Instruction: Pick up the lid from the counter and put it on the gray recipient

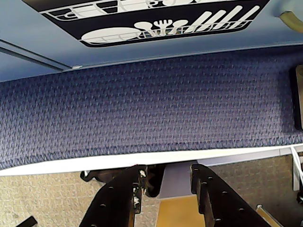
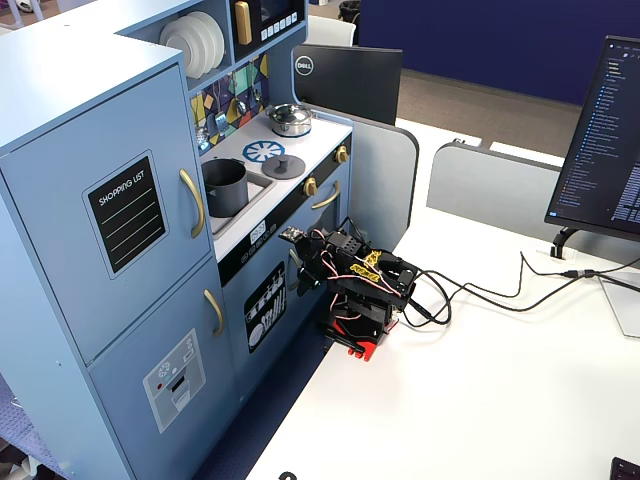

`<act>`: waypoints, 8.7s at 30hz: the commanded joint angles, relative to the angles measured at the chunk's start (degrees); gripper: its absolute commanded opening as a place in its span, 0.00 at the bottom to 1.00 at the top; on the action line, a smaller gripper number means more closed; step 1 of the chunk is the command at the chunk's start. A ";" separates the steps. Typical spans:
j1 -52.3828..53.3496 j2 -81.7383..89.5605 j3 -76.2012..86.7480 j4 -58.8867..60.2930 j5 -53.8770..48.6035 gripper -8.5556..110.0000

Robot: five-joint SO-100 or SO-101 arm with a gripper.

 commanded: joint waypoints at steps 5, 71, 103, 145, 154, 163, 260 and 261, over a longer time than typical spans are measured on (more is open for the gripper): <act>0.44 -0.35 0.26 10.28 0.70 0.07; 39.20 -47.29 -37.00 -87.19 -5.71 0.29; 36.12 -71.10 -51.06 -94.31 -8.17 0.24; 32.61 -72.42 -61.00 -91.32 -7.12 0.07; 26.10 -67.50 -71.81 -81.83 -7.47 0.07; 14.77 -62.23 -72.51 -76.38 -6.59 0.07; 2.11 -29.36 -59.06 -31.55 -5.19 0.18; 2.02 -26.63 -58.62 -26.28 -4.48 0.16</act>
